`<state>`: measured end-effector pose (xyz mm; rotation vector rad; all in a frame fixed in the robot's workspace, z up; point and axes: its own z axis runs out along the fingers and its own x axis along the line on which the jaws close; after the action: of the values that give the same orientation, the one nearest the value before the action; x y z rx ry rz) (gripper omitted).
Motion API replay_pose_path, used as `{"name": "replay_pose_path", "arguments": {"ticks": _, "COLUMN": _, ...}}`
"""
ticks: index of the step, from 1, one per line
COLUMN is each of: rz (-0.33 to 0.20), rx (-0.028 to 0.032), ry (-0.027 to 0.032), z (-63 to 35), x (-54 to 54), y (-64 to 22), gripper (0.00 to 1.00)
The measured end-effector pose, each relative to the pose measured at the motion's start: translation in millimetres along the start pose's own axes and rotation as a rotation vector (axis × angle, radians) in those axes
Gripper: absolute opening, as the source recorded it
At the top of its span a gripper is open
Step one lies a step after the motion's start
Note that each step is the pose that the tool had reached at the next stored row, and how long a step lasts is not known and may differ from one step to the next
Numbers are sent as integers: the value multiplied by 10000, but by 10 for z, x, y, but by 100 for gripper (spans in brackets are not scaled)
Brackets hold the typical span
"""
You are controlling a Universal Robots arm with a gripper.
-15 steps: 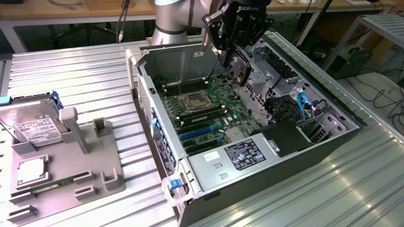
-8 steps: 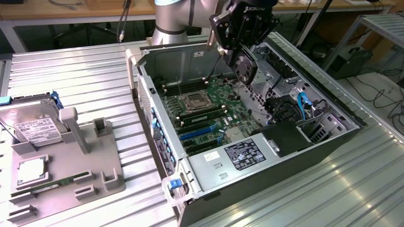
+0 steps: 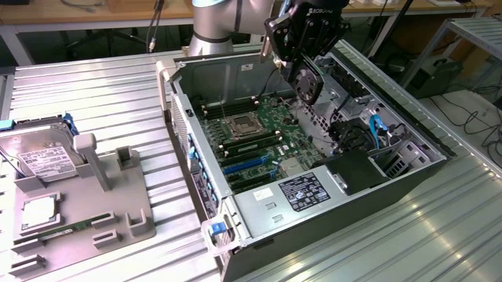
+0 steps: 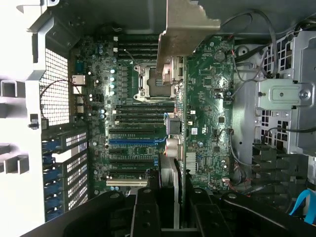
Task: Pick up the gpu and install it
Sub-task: 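Pick up the gpu and move the gpu toward the slot, then insert the gpu into the slot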
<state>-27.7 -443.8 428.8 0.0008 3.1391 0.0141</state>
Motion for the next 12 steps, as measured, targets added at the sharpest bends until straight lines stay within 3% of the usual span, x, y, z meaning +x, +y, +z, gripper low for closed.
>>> {"name": "replay_pose_path", "arguments": {"ticks": 9, "rz": -7, "rx": -3, "ry": -2, "z": 1, "x": 0, "y": -1, "gripper": 28}}
{"name": "replay_pose_path", "arguments": {"ticks": 12, "rz": -289, "rx": -5, "ry": 2, "z": 0, "x": 0, "y": -1, "gripper": 28}}
